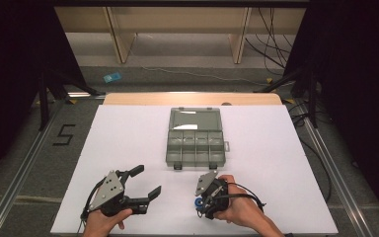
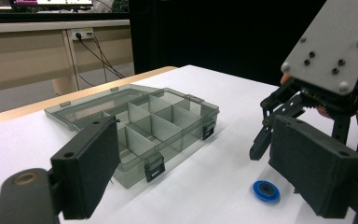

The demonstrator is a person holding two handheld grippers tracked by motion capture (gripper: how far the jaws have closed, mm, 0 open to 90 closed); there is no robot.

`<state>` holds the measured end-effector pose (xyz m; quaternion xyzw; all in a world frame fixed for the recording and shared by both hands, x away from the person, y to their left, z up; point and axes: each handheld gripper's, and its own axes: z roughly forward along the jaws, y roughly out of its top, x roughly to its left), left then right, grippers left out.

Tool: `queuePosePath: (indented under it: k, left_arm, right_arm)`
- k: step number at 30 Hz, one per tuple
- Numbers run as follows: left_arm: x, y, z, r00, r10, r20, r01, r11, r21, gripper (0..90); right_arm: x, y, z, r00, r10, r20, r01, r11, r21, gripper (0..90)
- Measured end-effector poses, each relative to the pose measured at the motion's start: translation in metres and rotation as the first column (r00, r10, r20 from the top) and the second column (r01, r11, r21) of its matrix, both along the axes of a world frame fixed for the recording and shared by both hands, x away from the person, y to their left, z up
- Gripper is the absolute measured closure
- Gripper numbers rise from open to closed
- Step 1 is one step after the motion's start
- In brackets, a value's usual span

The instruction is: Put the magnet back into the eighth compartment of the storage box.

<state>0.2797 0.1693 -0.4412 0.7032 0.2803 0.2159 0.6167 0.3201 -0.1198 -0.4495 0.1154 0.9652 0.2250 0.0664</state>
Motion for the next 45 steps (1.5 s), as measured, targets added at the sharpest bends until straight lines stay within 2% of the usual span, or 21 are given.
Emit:
queuePosePath:
  k: [8, 22, 29, 35, 45]
  left_arm:
    - [0.0, 0.0, 0.0, 1.0, -0.002, 0.0, 0.002, 1.0, -0.001, 15.9]
    - [0.0, 0.0, 0.0, 1.0, -0.001, -0.001, 0.001, 1.0, -0.003, 15.9]
    - [0.0, 0.0, 0.0, 1.0, -0.003, 0.0, 0.003, 1.0, -0.002, 15.9]
    - [0.0, 0.0, 0.0, 1.0, -0.004, 0.003, 0.004, 1.0, -0.001, 15.9]
    - [0.0, 0.0, 0.0, 1.0, -0.004, 0.005, 0.004, 1.0, -0.004, 15.9]
  right_arm:
    - [0.006, 0.007, -0.004, 0.999, 0.012, -0.044, -0.015, 0.998, -0.057, 44.9]
    - [0.015, 0.016, -0.01, 0.9952, 0.009, -0.097, -0.019, 0.995, -0.101, 54.4]
    - [0.017, 0.019, -0.012, 0.9943, -0.001, -0.107, -0.012, 0.994, -0.113, 56.2]
    - [0.019, 0.021, -0.011, 0.9932, 0.013, -0.116, -0.028, 0.992, -0.127, 62.1]
    - [0.02, 0.019, -0.006, 0.995, 0.013, -0.099, -0.023, 0.994, -0.105, 62.5]
